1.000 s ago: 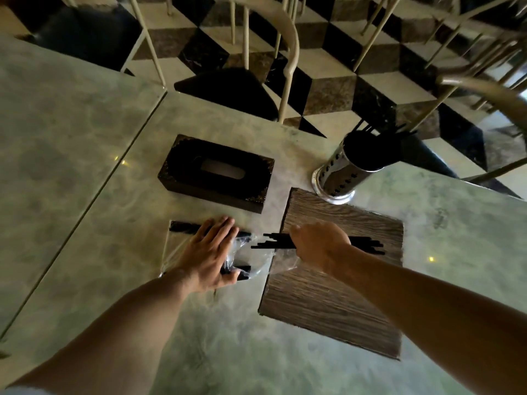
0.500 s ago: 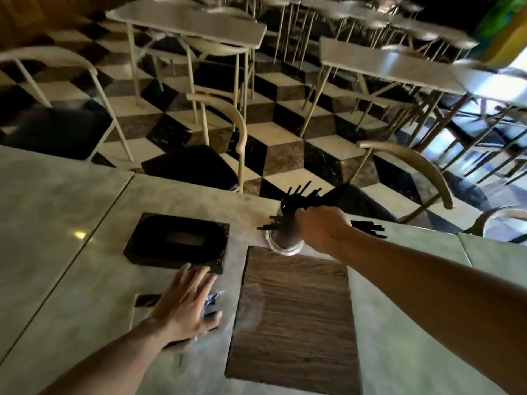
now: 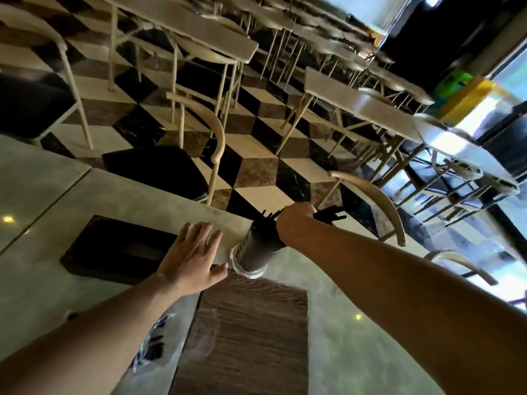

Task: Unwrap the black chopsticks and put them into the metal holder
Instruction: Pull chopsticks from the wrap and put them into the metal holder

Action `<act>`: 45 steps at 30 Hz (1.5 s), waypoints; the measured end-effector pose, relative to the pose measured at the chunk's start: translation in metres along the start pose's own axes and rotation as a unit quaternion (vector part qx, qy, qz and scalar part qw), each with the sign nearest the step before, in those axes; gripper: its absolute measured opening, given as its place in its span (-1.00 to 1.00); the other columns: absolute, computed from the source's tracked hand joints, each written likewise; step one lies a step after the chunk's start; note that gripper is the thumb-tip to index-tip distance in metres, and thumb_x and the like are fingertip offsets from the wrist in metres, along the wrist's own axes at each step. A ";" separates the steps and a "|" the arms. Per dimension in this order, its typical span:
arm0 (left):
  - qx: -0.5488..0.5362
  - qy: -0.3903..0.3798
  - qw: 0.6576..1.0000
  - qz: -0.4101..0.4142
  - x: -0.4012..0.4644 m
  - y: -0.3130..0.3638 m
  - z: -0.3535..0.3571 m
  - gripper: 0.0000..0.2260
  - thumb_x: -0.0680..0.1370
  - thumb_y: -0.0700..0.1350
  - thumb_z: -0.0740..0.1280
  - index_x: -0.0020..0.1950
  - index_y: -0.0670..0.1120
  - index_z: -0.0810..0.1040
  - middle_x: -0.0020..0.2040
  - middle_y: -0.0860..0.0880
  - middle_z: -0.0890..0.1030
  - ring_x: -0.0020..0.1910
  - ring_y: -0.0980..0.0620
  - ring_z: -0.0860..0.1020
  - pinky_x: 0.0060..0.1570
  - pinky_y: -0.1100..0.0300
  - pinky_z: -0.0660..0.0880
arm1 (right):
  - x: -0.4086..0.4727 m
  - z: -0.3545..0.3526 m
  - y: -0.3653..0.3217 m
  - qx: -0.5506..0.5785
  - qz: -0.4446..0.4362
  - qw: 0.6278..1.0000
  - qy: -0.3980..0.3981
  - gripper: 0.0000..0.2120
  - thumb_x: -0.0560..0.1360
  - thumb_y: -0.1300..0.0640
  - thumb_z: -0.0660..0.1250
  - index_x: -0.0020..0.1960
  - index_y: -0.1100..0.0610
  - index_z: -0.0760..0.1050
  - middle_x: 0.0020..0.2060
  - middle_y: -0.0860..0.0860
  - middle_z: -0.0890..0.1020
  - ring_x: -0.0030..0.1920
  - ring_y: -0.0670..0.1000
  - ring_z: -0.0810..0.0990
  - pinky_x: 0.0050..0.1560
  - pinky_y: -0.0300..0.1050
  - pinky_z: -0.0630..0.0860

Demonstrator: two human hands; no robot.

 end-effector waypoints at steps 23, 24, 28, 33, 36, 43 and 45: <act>-0.029 -0.010 0.998 -0.052 -0.038 -0.059 0.063 -0.58 0.40 0.07 0.29 0.12 -0.19 0.57 0.06 -0.18 0.54 0.06 -0.20 0.54 0.31 -0.24 0.43 | 0.037 -0.045 -0.047 -0.109 -0.004 0.991 -0.073 -0.74 0.49 0.20 0.28 0.15 0.11 0.59 0.04 0.01 0.62 -0.15 0.06 0.57 -0.46 -0.11 0.41; -0.029 -0.010 0.998 -0.052 -0.039 -0.059 0.064 -0.59 0.40 0.07 0.31 0.10 -0.18 0.57 0.05 -0.18 0.54 0.05 -0.20 0.54 0.31 -0.24 0.43 | 0.038 -0.044 -0.047 -0.109 -0.002 0.992 -0.070 -0.75 0.49 0.20 0.29 0.14 0.11 0.59 0.03 0.01 0.62 -0.17 0.05 0.56 -0.47 -0.12 0.41; -0.028 -0.002 0.999 -0.045 -0.042 -0.054 0.064 -0.61 0.40 0.06 0.26 0.08 -0.19 0.57 0.01 -0.17 0.54 0.01 -0.20 0.56 0.28 -0.25 0.46 | 0.042 -0.033 -0.046 -0.069 0.003 0.997 -0.032 -0.76 0.49 0.22 0.30 0.12 0.10 0.60 0.01 -0.05 0.63 -0.16 -0.01 0.59 -0.48 -0.19 0.33; -0.008 -0.011 0.999 -0.050 -0.047 -0.052 0.062 -0.69 0.36 -0.02 0.35 0.00 -0.17 0.58 -0.03 -0.16 0.54 -0.01 -0.19 0.57 0.27 -0.26 0.48 | 0.050 -0.021 -0.052 0.029 -0.012 0.999 0.015 -0.75 0.48 0.27 0.33 0.13 0.12 0.59 0.06 -0.03 0.64 0.06 -0.03 0.62 -0.15 -0.22 0.47; -0.003 -0.013 0.999 -0.049 -0.052 -0.051 0.062 -0.75 0.37 -0.03 0.27 -0.07 -0.15 0.57 -0.06 -0.15 0.54 -0.04 -0.19 0.57 0.26 -0.24 0.48 | 0.051 -0.018 -0.053 0.060 -0.019 0.997 0.035 -0.76 0.48 0.31 0.32 0.12 0.17 0.58 0.03 0.00 0.63 0.04 -0.01 0.62 -0.08 -0.21 0.50; 0.019 -0.007 0.998 -0.054 -0.059 -0.058 0.058 -0.79 0.31 -0.06 0.46 -0.15 -0.14 0.59 -0.09 -0.15 0.56 -0.11 -0.17 0.60 0.18 -0.21 0.55 | 0.047 -0.018 -0.049 0.054 -0.041 0.997 0.029 -0.78 0.49 0.30 0.33 0.12 0.19 0.58 0.00 0.06 0.62 -0.02 0.08 0.61 -0.15 -0.11 0.55; 0.020 -0.003 0.998 -0.059 -0.059 -0.060 0.056 -0.78 0.30 -0.07 0.49 -0.16 -0.14 0.59 -0.10 -0.16 0.58 -0.12 -0.17 0.61 0.15 -0.21 0.56 | 0.046 -0.017 -0.047 0.032 -0.047 0.998 0.039 -0.80 0.49 0.28 0.33 0.09 0.16 0.59 -0.05 0.03 0.63 -0.07 0.07 0.61 -0.20 -0.12 0.53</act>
Point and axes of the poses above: each hand's wrist, its own x-axis towards the middle knuckle, its own z-axis out of the palm, y = z × x, the point moved 1 cm from there along x, towards the middle knuckle
